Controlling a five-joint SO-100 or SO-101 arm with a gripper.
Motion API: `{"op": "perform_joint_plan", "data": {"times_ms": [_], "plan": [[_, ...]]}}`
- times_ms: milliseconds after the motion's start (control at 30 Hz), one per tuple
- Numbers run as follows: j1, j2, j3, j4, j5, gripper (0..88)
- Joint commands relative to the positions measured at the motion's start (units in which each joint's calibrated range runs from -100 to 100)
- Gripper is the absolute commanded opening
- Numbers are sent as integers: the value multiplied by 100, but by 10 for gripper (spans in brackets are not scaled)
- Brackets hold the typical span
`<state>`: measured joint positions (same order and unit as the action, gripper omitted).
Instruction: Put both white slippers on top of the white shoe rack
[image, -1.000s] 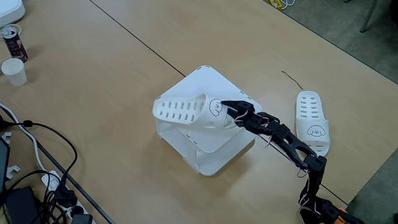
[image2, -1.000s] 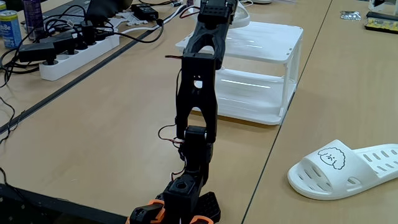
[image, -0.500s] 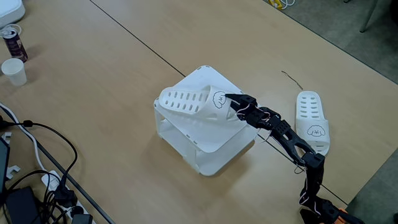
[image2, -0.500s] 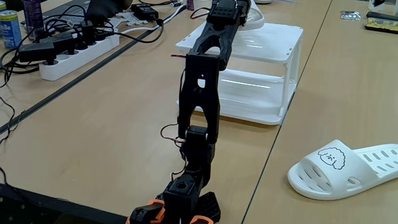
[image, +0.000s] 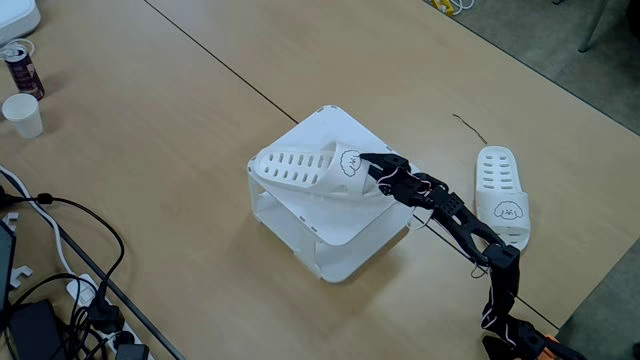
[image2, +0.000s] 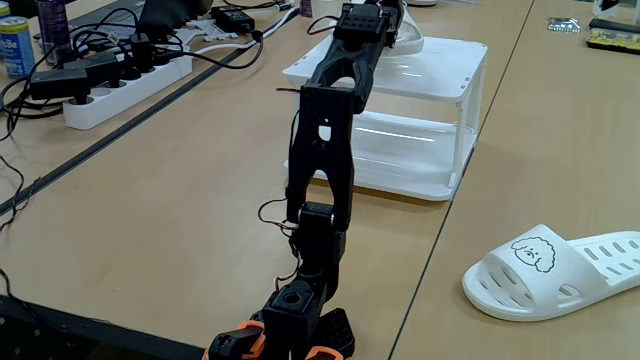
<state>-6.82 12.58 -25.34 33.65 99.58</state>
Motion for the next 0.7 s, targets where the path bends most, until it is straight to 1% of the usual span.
{"op": "perform_joint_plan", "data": {"times_ms": [0,200,667], "plan": [[40,-168,-547,-95,42,112],[40,-168,-547,-95,42,125],[7,-219,-610,-95,42,127]]}}
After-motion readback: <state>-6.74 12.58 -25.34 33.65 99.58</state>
